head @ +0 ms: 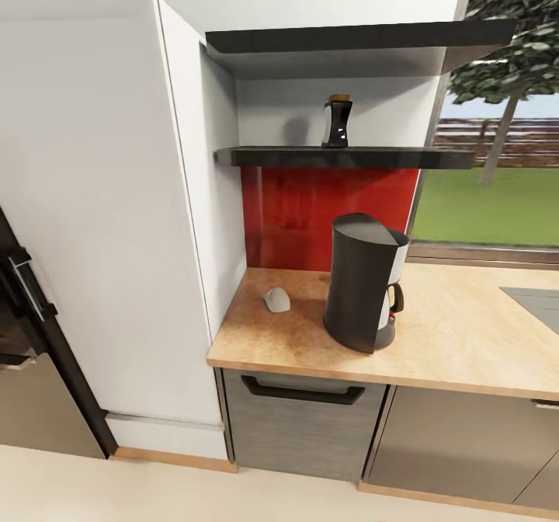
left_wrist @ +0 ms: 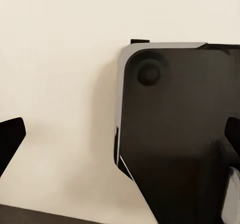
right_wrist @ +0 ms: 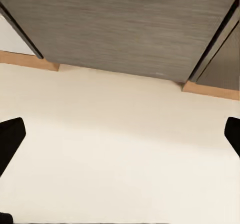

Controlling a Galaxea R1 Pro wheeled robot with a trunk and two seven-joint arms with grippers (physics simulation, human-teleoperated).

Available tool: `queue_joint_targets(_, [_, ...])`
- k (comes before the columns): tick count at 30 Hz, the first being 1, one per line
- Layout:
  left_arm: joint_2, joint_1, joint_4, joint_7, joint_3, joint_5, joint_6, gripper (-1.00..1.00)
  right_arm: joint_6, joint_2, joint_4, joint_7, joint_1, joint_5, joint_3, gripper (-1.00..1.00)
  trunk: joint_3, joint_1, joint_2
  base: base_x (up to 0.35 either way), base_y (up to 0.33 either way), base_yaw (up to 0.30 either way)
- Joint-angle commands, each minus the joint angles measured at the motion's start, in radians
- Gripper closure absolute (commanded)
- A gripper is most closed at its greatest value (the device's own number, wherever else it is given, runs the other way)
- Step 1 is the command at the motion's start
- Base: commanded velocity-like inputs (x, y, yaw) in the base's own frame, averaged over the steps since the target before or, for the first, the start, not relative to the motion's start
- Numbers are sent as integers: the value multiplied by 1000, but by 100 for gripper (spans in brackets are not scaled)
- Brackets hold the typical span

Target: Set up a coffee station on the kitchen countertop: keep the coffee maker on the countertop, move the bottle of coffee from the kitchen shelf to the counter next to the coffee maker, place a paper coffee filter on top of the coffee maker, put the saucer next to the coffee maker with the coffee cup on the saucer, and place the electric kettle next to the coffee maker.

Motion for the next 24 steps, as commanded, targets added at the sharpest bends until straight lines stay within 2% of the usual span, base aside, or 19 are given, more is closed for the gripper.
queue_joint_targets(1, [0,0,-1,1,-1,5,-2,-100,-3,0,-22,1,-1,1,10,-100,-2,1,-2,0,0,0])
queue_joint_targets(3, [2,0,1,1,-1,5,-1,-100,-3,1,-97,0,-6,1,45,-100,-2,1,-2,0,0,0])
queue_joint_targets(7, [1,0,15,1,-1,5,-1,-100,-1,13,-193,0,-27,1,86,-100,-2,1,-2,0,0,0])
queue_joint_targets(14, [0,0,23,1,-1,5,-1,-100,9,43,-313,1,-98,-1,109,-100,-2,1,-2,0,0,0])
queue_joint_targets(17, [0,0,26,1,-1,5,-1,-100,47,69,-348,-1,-166,-1,125,-100,-2,1,-2,0,0,0])
queue_joint_targets(19, [0,0,28,1,-1,5,-1,-100,118,80,-356,0,-226,-2,132,-100,-2,1,-2,0,0,0])
queue_joint_targets(20, [0,0,30,1,-1,5,-1,-100,190,85,-360,-1,-289,-3,134,-100,-2,1,-2,0,0,0])
queue_joint_targets(24, [0,0,31,1,-1,5,-1,-100,262,93,-360,-3,-404,-7,136,-100,-2,1,-2,0,0,0])
